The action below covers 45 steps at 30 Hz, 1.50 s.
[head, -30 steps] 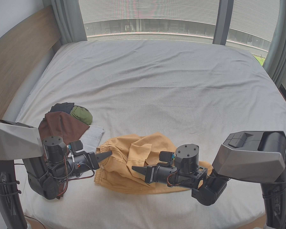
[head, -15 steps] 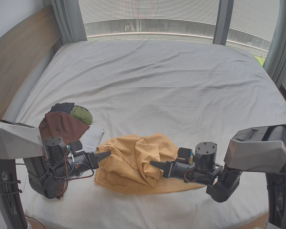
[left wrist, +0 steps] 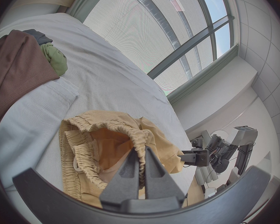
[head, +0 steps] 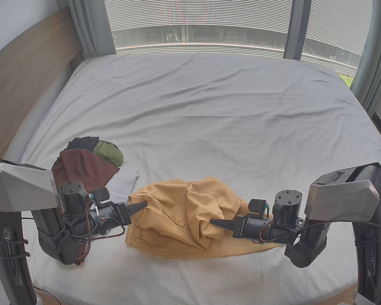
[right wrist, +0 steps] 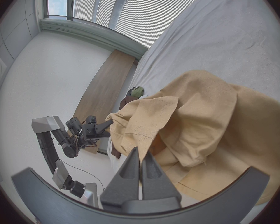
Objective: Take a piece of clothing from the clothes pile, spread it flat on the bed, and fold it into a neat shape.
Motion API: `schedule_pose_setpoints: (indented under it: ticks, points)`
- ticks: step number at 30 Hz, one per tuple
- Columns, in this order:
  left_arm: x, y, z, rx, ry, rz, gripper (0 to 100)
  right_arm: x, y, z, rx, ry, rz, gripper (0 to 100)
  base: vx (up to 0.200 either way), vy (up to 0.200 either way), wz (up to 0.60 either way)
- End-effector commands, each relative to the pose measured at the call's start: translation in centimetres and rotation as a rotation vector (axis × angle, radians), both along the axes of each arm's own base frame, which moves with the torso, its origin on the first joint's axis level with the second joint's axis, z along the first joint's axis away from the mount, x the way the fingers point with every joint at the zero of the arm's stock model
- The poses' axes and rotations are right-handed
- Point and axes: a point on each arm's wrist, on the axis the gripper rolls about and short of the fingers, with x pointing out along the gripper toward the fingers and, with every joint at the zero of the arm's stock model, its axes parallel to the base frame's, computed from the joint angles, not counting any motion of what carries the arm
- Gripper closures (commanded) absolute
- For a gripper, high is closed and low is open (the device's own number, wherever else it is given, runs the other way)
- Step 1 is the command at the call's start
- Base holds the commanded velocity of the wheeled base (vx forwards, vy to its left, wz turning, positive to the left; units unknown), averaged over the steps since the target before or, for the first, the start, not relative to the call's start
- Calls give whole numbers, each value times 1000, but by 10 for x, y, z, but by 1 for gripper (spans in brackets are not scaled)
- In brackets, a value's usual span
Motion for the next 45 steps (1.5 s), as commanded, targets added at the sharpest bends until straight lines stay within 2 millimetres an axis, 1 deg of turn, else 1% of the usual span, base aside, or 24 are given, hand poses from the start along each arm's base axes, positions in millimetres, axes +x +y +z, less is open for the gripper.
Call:
schedule_pose_setpoints:
  ticks: [1, 9, 10, 13, 15, 16, 21, 27, 31, 37, 45]
  points:
    - [0, 0, 1, -1, -4, 0, 100, -2, 3, -3, 3, 10, 34, 100, 0, 0, 0]
    - [0, 0, 1, -1, -4, 0, 100, 0, 8, -2, 13, -3, 57, 100, 0, 0, 0]
    - [0, 0, 1, -1, -2, 0, 100, 1, 9, -2, 15, -7, 57, 0, 0, 0, 0]
    - [0, 0, 0, 0, 1, -2, 100, 4, 12, -1, 21, -22, 61, 0, 0, 0, 0]
    - [0, 0, -1, 0, 2, -2, 100, 4, 18, 0, 28, -34, 73, 0, 0, 0, 0]
    - [0, 0, -1, 0, 2, -2, 100, 4, 24, 1, 35, -44, 88, 0, 0, 0, 0]
    - [0, 0, -1, 0, 2, 0, 100, 5, 40, -1, 39, -49, 122, 0, 0, 0, 0]
    - [0, 0, -1, 0, 2, -2, 100, 11, 47, 1, 44, -57, 127, 0, 0, 0, 0]
    - [0, 0, -1, -1, 3, -1, 100, 12, 55, 2, 47, -59, 140, 0, 0, 0, 0]
    - [0, 0, -1, 0, 2, -2, 100, 15, 65, -1, 43, -56, 147, 0, 0, 0, 0]
    - [0, -1, -1, 0, 1, -2, 100, 19, 67, -6, 43, -58, 142, 0, 0, 0, 0]
